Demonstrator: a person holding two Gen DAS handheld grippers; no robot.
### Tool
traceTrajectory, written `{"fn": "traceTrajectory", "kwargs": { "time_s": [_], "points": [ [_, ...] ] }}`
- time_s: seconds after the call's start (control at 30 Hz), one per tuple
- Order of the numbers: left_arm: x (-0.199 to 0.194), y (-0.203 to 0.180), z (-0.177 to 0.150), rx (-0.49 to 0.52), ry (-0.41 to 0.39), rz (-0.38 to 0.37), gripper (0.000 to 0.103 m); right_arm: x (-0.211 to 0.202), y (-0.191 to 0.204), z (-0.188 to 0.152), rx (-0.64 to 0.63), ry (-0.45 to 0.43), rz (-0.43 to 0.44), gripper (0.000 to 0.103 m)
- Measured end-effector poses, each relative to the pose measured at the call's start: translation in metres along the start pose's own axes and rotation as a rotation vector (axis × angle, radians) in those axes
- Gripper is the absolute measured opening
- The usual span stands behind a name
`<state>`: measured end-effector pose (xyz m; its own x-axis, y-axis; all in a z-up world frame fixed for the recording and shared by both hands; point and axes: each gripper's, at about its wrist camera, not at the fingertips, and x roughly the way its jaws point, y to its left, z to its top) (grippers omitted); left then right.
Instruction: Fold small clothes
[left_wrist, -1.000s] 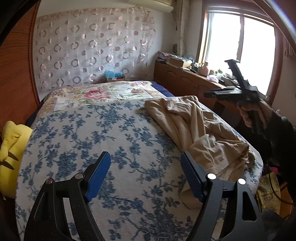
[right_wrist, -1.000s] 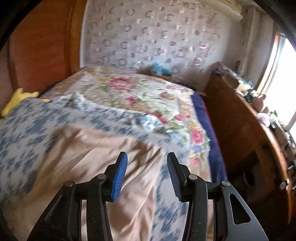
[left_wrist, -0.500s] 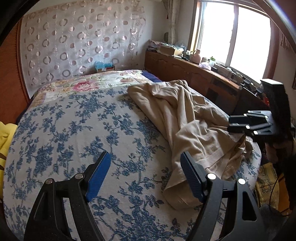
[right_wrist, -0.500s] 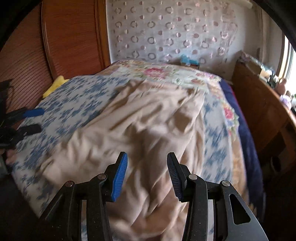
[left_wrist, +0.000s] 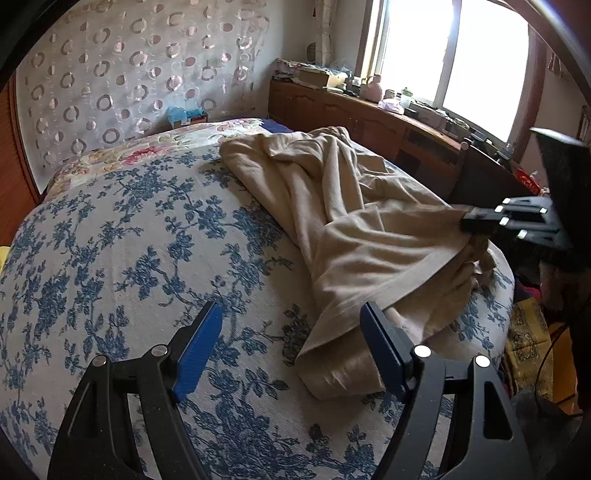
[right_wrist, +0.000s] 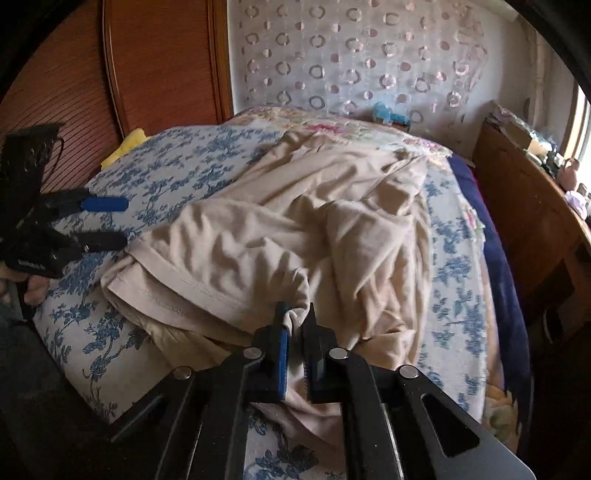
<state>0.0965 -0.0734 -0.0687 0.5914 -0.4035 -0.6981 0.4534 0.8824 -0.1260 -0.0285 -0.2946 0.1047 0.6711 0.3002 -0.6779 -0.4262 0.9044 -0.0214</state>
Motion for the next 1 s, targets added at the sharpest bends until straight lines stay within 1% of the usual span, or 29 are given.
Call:
{"fn": "traceTrajectory", "kwargs": {
  "time_s": [0.07, 0.2, 0.3, 0.37, 0.43, 0.47, 0.5, 0.53, 0.63, 0.67, 0.73, 0.87, 0.9, 0.97, 1.0],
  "points": [
    [0.000, -0.003, -0.002, 0.000, 0.006, -0.017, 0.078, -0.015, -0.001, -0.005, 0.018, -0.031, -0.015, 0.004],
    [0.001, -0.010, -0.004, 0.003, 0.018, -0.052, 0.078, -0.052, -0.013, -0.015, 0.045, -0.076, -0.075, 0.004],
    [0.004, -0.019, -0.006, 0.020, 0.034, -0.078, 0.071, -0.064, -0.018, -0.027, 0.056, -0.060, -0.107, 0.004],
    [0.006, -0.023, -0.006, 0.030, 0.040, -0.089, 0.060, -0.062, -0.019, -0.032, 0.061, -0.041, -0.115, 0.004],
    [0.006, -0.027, -0.006, 0.033, 0.050, -0.114, 0.035, -0.060, -0.021, -0.035, 0.069, -0.029, -0.121, 0.004],
    [0.006, -0.029, -0.007, 0.037, 0.057, -0.131, 0.029, -0.059, -0.020, -0.034, 0.076, -0.030, -0.119, 0.004],
    [0.006, -0.032, -0.007, 0.042, 0.063, -0.138, 0.013, -0.060, -0.022, -0.035, 0.084, -0.036, -0.119, 0.004],
    [0.003, -0.035, -0.008, 0.050, 0.068, -0.148, 0.003, -0.061, -0.021, -0.034, 0.089, -0.040, -0.118, 0.004],
    [-0.013, -0.045, -0.008, 0.070, 0.042, -0.173, 0.002, -0.059, -0.020, -0.027, 0.091, -0.048, -0.130, 0.004],
    [-0.021, -0.049, -0.007, 0.082, 0.031, -0.181, 0.002, -0.053, -0.020, -0.028, 0.088, -0.047, -0.135, 0.004],
    [-0.034, -0.058, -0.005, 0.105, 0.012, -0.194, 0.002, -0.054, -0.021, -0.029, 0.081, -0.043, -0.145, 0.004],
    [-0.049, -0.067, 0.000, 0.129, -0.015, -0.168, 0.002, -0.055, -0.026, -0.033, 0.074, -0.008, -0.168, 0.004],
    [-0.050, -0.066, 0.001, 0.126, -0.021, -0.159, 0.002, -0.054, -0.027, -0.035, 0.077, 0.014, -0.154, 0.004],
    [-0.052, -0.061, 0.005, 0.117, -0.040, -0.138, 0.006, -0.049, -0.028, -0.036, 0.077, 0.052, -0.134, 0.004],
    [-0.053, -0.058, 0.006, 0.109, -0.050, -0.127, 0.013, -0.049, -0.028, -0.035, 0.075, 0.058, -0.139, 0.004]
  ]
}}
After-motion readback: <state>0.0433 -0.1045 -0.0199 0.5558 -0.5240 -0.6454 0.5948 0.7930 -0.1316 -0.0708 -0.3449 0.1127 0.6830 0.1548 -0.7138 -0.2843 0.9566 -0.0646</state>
